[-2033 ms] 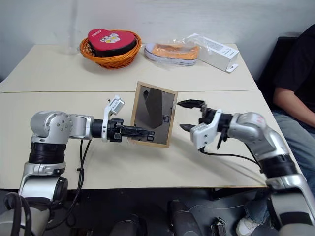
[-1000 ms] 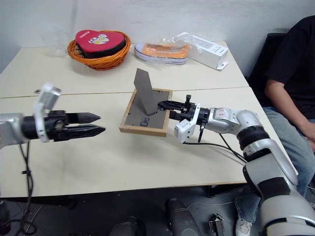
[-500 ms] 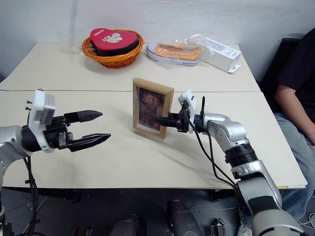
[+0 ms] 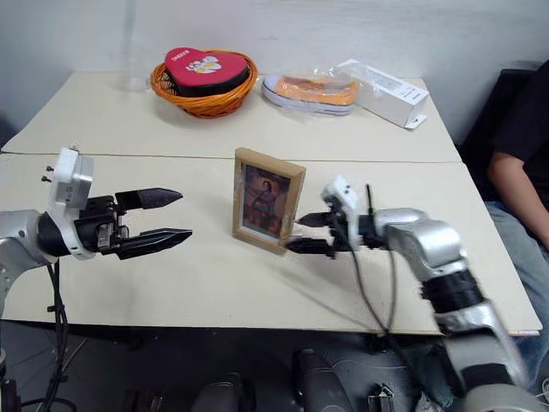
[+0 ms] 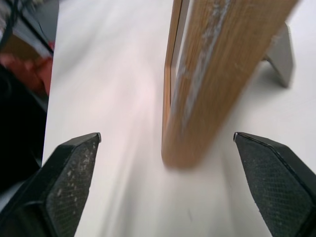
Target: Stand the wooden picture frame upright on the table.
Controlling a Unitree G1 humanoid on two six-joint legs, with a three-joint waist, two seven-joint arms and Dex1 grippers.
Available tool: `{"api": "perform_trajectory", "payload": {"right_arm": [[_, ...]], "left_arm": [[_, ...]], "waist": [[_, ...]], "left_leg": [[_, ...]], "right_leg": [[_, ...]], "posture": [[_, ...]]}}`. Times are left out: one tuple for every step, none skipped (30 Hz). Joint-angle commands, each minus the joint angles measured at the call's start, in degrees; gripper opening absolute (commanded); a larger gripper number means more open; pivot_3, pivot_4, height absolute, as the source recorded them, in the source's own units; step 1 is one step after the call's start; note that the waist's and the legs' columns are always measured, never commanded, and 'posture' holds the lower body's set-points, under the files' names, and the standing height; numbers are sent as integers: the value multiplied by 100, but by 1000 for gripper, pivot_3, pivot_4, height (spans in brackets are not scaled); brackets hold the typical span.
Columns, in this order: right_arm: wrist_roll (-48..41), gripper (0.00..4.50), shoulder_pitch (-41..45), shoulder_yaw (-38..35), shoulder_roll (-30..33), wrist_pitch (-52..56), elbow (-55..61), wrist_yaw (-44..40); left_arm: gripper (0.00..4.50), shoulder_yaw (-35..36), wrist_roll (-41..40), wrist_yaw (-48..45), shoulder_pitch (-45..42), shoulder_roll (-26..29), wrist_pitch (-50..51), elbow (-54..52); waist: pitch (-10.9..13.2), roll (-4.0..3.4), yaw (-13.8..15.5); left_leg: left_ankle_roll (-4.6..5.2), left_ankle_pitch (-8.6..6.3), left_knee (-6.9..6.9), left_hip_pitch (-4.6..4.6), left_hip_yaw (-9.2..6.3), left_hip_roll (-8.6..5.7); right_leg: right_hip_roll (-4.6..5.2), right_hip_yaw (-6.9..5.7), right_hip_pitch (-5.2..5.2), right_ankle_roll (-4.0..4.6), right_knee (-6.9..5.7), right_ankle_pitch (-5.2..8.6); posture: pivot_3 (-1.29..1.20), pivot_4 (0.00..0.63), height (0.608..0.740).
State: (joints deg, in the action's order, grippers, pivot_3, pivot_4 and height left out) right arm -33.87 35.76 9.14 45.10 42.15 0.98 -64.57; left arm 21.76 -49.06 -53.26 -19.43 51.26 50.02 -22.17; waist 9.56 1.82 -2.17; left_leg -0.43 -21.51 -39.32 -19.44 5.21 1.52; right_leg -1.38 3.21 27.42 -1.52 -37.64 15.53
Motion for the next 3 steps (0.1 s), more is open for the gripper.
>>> {"api": "perform_trajectory", "payload": {"right_arm": [[-446, 4474, -27, -1036, 768, 53, 418, -578], [-527, 4474, -29, -1151, 850, 157, 413, -598], [-612, 4474, -95, -1349, 993, 233, 430, -644]], "left_arm": [[4500, 167, 76, -164, -126, 230, -304, 145], [4500, 166, 85, -186, -131, 260, -347, 186], [4500, 166, 137, -215, -155, 284, -454, 250]], "waist": [[0, 0, 22], [0, 1, 6], [0, 1, 6]], "left_leg": [[4, -2, 0, -1, 2, -1], [17, -9, 0, 4, 3, 0], [22, -12, 1, 12, 8, 1]], "right_leg": [[0, 1, 0, -3, 3, -2], [0, 2, -5, -4, 6, -2], [-2, 6, -9, -4, 6, -2]], "posture": [[0, 150, 740], [0, 150, 740], [0, 150, 740]]}}
